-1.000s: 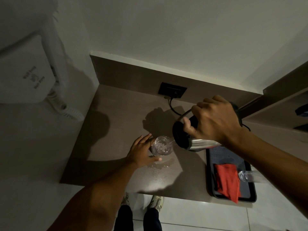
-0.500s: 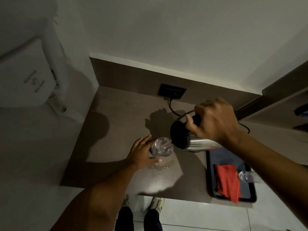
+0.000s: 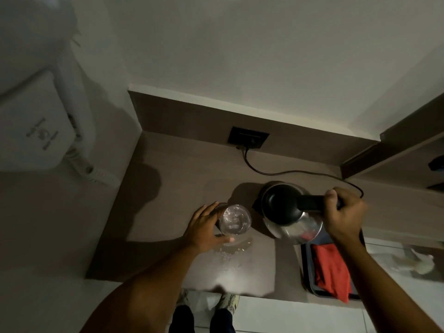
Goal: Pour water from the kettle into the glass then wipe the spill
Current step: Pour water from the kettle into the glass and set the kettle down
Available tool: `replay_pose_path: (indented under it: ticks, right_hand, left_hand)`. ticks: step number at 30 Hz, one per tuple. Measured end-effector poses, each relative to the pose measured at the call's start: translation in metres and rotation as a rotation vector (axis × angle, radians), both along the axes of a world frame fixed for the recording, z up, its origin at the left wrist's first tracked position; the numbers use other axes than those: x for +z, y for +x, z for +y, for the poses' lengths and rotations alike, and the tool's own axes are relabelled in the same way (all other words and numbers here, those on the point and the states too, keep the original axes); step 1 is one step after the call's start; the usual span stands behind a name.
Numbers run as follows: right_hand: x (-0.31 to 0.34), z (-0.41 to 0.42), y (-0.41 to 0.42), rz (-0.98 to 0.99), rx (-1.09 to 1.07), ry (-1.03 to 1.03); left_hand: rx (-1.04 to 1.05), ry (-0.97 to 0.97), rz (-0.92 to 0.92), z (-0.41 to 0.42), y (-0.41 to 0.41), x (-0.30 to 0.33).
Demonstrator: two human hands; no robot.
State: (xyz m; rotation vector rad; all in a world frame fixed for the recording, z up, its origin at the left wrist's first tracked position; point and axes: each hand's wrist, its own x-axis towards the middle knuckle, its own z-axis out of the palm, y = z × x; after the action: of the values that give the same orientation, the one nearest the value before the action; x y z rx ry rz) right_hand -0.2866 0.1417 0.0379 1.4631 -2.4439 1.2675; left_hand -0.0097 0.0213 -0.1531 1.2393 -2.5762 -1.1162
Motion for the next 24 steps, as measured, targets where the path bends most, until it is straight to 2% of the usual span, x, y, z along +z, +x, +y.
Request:
replay_pose_path:
  ticks: [7, 12, 17, 24]
  right_hand:
    - [-0.039, 0.01, -0.038, -0.404, -0.218, -0.21]
    - [-0.054, 0.0, -0.054, -0.472, -0.259, -0.258]
    - [-0.066, -0.01, -0.064, -0.579, -0.311, -0.281]
    - [-0.074, -0.007, -0.075, -0.645, -0.259, -0.246]
  left_hand:
    - [-0.019, -0.019, -0.027, -0.001, -0.002, 0.006]
    - [0.024, 0.046, -0.024, 0.001, -0.002, 0.011]
    - [0.0, 0.017, -0.036, -0.001, -0.002, 0.008]
    - [0.012, -0.018, -0.041, 0.0, -0.003, 0.001]
